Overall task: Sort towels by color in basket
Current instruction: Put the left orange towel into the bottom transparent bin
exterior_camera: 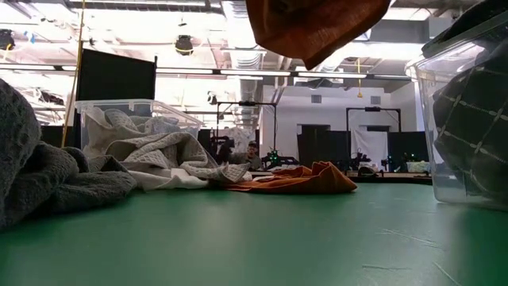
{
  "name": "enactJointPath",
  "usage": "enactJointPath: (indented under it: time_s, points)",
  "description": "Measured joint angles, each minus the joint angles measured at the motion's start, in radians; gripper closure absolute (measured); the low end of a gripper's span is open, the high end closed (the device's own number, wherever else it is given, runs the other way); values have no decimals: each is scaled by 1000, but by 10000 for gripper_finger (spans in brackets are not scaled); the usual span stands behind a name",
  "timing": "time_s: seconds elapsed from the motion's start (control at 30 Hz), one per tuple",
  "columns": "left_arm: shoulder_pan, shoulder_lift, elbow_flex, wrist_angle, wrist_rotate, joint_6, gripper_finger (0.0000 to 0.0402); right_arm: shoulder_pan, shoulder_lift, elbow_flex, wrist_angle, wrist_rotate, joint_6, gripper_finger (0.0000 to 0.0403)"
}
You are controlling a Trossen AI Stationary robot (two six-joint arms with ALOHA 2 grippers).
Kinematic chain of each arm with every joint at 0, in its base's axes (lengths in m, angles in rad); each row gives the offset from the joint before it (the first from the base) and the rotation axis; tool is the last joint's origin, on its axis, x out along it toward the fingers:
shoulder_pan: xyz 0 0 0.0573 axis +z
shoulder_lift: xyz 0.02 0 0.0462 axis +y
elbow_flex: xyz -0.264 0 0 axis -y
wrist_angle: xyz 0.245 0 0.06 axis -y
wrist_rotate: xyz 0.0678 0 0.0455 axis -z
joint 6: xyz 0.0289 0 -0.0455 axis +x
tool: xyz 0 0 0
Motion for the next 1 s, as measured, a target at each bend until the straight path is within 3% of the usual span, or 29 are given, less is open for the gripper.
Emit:
enactJointPath:
  time_s: [1.0]
  points:
    - [0,0,0,-2,-1,1,390,0,0,0,29,0,-3,264]
